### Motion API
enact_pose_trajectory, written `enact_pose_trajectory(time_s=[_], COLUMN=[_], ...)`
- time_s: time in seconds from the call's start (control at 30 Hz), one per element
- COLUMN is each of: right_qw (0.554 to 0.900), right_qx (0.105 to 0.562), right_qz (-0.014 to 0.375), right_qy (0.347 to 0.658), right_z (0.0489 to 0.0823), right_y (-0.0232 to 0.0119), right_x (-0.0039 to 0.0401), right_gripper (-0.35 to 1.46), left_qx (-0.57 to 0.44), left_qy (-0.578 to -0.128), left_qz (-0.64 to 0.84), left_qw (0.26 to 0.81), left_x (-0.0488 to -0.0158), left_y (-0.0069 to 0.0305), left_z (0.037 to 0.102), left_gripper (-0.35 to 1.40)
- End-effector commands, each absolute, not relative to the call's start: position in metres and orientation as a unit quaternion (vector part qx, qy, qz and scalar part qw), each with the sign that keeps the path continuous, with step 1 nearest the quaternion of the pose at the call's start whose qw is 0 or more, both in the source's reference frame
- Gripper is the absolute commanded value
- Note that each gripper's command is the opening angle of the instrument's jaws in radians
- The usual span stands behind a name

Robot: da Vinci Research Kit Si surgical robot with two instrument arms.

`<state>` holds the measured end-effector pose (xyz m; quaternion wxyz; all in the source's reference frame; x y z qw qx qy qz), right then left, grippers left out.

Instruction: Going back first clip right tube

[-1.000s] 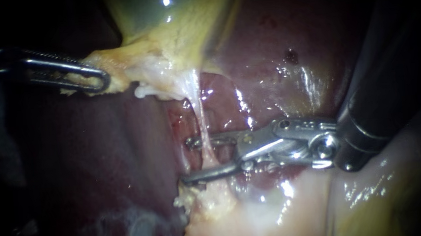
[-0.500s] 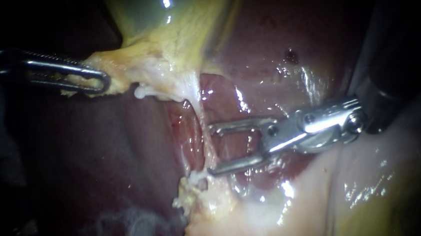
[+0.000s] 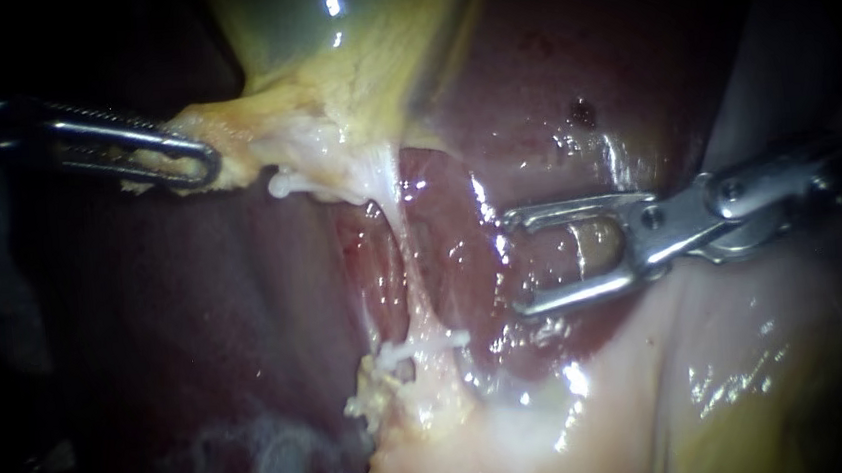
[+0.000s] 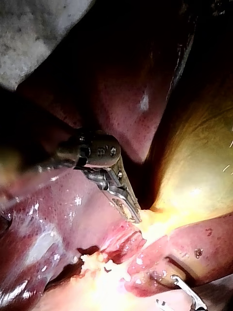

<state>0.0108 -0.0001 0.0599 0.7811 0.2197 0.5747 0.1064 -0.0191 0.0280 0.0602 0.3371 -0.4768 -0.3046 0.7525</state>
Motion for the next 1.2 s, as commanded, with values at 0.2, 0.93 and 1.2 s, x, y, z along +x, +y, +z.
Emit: enact_pose_trajectory(time_s=[0.2, 0.93, 1.2], right_qw=[0.781, 0.780, 0.780], right_qx=[0.221, 0.222, 0.222], right_qz=[0.104, 0.103, 0.103], right_qy=[0.575, 0.575, 0.575], right_z=[0.0599, 0.0600, 0.0600], right_y=[-0.0002, -0.0003, -0.0003], right_x=[0.0110, 0.0111, 0.0111], right_gripper=[0.50, 0.50, 0.50], left_qx=[-0.477, -0.473, -0.472], left_qy=[-0.305, -0.305, -0.306], left_qz=[0.752, 0.756, 0.758], left_qw=[0.337, 0.334, 0.329], left_x=[-0.0191, -0.0200, -0.0213], left_y=[0.0280, 0.0276, 0.0270], left_z=[0.0603, 0.0633, 0.0649], left_gripper=[-0.35, -0.35, -0.35])
